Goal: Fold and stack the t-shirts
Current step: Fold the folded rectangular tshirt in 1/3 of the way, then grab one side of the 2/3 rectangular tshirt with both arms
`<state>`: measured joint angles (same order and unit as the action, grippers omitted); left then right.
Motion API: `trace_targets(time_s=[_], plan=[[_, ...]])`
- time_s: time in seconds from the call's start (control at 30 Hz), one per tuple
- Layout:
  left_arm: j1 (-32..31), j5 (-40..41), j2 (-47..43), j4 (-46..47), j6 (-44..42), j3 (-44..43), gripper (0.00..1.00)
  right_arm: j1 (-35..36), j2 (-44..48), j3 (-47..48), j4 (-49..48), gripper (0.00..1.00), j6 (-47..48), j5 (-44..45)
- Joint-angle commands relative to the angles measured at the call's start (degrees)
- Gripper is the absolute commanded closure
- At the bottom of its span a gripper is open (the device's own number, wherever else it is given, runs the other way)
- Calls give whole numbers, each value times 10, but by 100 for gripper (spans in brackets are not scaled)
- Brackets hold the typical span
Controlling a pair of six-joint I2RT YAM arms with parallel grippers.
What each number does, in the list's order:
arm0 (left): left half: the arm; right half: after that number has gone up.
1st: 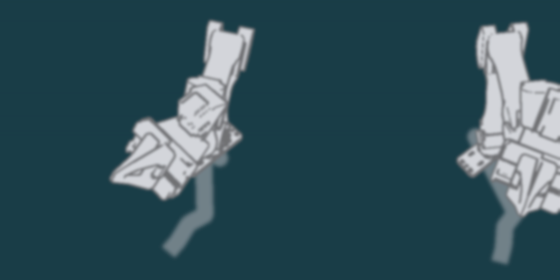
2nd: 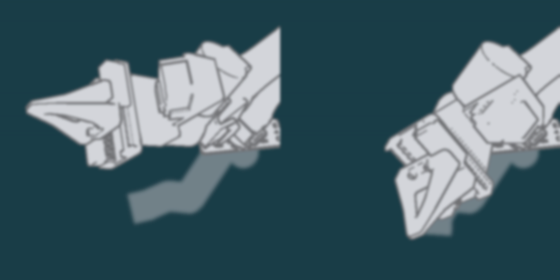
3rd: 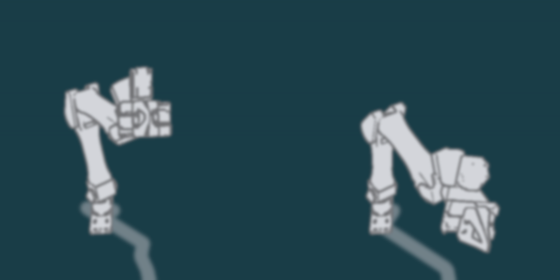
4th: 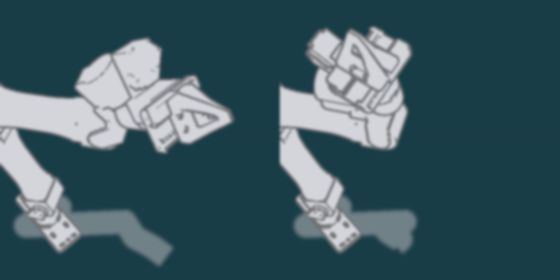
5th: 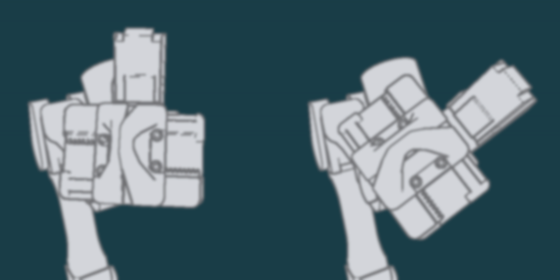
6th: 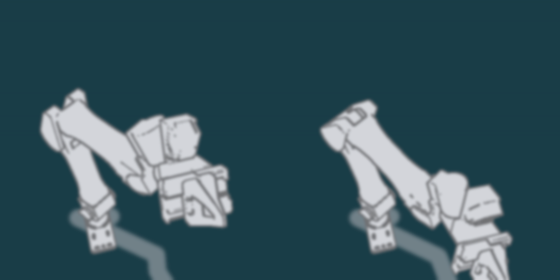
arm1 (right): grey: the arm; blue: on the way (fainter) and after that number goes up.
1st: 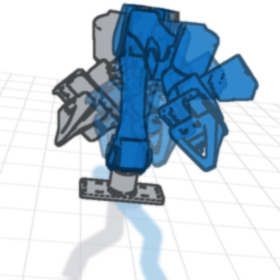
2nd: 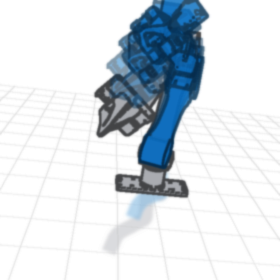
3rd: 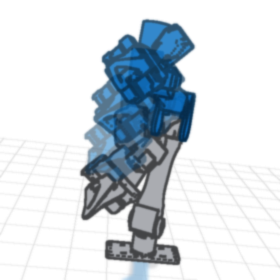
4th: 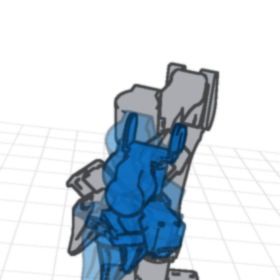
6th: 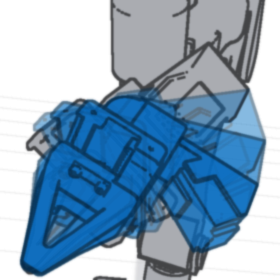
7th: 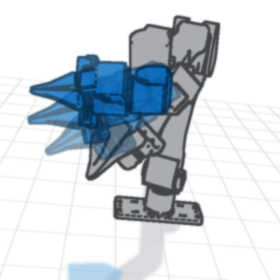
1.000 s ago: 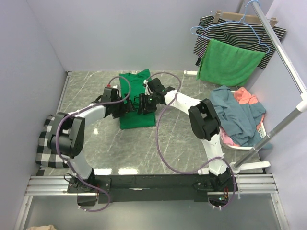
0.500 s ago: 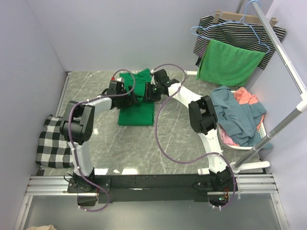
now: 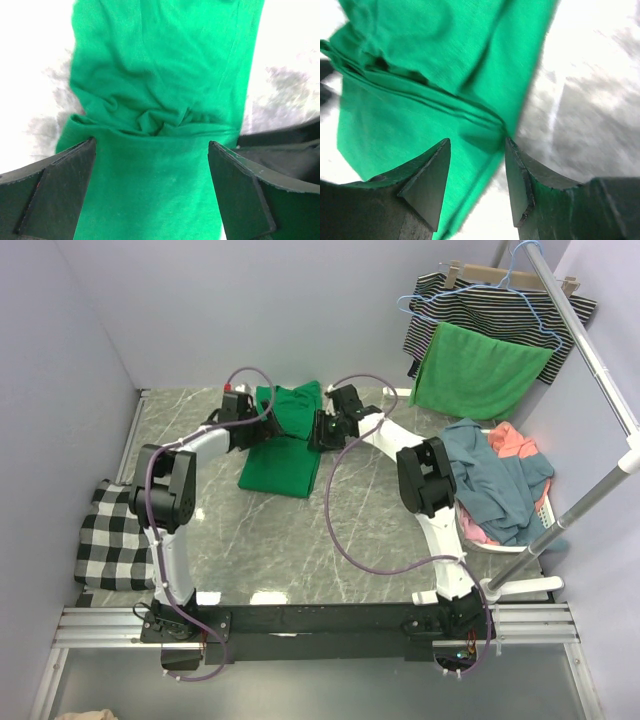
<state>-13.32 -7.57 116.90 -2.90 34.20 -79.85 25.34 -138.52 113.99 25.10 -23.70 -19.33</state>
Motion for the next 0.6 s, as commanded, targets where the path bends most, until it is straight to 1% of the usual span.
trace_targets(time_s=[0.0, 0.07, 0.1, 0.13, 0.17, 0.2, 0.23, 0.3, 0.33, 0.37, 0.43, 0.47, 0.57], plan=[[29, 11, -19, -96, 29, -42, 2, -6, 79, -52, -5, 45, 17, 45], [30, 23, -66, -87, 25, -3, 2, -6, 103, -97, -14, 44, 17, 47], [30, 34, -86, -68, 25, 47, 1, -6, 130, -116, -28, 44, 16, 40], [30, 39, -124, -60, 25, 73, 1, -6, 143, -151, -35, 44, 10, 36], [30, 40, -142, -46, 25, 100, 1, -6, 155, -170, -41, 44, 7, 31], [30, 34, -158, -34, 25, 149, 1, -6, 177, -187, -54, 44, 3, 26], [30, 38, -184, -22, 28, 170, 1, -6, 187, -217, -60, 43, -5, 12], [30, 34, -202, -9, 32, 224, 1, -6, 206, -243, -77, 43, -17, -8], [30, 34, -214, 5, 33, 239, 1, -6, 210, -266, -86, 43, -28, -40], [30, 27, -218, 14, 31, 266, 1, -6, 214, -278, -95, 43, -36, -51], [30, 9, -225, 25, 29, 286, 1, -6, 223, -313, -129, 43, -58, -75], [30, 2, -226, 50, 29, 303, 1, -6, 224, -322, -139, 42, -66, -94], [30, -25, -216, 76, 22, 319, 1, -6, 219, -343, -167, 42, -90, -121]])
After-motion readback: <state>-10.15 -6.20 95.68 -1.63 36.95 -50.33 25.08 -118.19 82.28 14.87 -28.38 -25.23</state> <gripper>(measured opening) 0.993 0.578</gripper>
